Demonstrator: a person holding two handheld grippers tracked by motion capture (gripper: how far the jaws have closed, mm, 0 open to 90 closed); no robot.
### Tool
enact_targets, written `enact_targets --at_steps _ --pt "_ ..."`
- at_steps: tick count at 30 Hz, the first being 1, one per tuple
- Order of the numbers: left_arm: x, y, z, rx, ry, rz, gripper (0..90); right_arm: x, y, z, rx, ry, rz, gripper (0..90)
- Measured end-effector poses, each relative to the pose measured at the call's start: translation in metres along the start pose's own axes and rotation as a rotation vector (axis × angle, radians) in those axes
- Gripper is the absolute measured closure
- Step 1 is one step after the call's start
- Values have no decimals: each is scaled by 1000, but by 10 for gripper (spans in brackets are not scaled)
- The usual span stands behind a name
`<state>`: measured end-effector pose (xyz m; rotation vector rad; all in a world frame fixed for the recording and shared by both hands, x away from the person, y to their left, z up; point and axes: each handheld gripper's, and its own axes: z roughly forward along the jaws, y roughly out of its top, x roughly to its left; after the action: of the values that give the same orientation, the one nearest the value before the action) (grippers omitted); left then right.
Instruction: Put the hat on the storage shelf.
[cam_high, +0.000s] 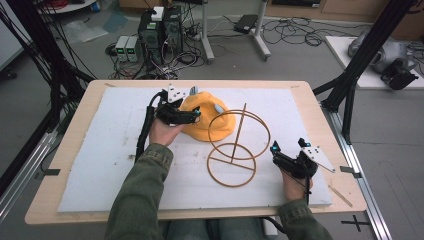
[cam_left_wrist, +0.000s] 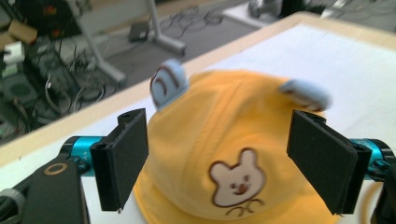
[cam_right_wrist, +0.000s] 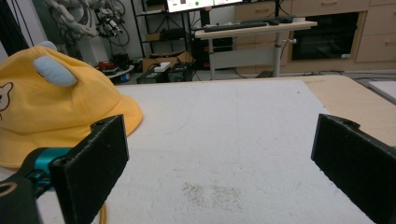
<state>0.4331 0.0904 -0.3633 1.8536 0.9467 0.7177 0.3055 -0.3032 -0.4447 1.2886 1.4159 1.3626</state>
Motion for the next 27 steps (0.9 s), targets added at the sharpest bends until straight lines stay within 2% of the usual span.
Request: enact_targets --at_steps 3,5,9,12,14,15,16,17,20,23,27 --pt "4 -1 8 29 -17 -15 228 0 0 0 2 4 8 36" --pt "5 -4 13 60 -15 7 283 0 0 0 5 6 18 36" --pt "6 -11 23 124 -25 10 357 -1 -1 0 6 8 20 36" --pt "3 -12 28 129 -29 28 470 -1 -1 0 5 8 17 36" --pt "-1 -12 31 129 -14 42 555 -1 -1 0 6 9 17 37" --pt "-2 -12 32 138 -1 47 555 -1 -1 0 6 9 17 37" --pt "-2 -13 33 144 9 50 639 -1 -1 0 6 11 19 36" --pt "-3 -13 34 146 12 46 639 -1 -1 0 6 11 19 36" --pt "-3 -13 35 145 31 44 739 -1 -1 0 6 13 19 36" --pt "-7 -12 35 148 52 74 834 -1 -1 0 4 13 18 36" --pt "-9 -13 37 146 67 75 871 -1 -1 0 5 12 20 36"
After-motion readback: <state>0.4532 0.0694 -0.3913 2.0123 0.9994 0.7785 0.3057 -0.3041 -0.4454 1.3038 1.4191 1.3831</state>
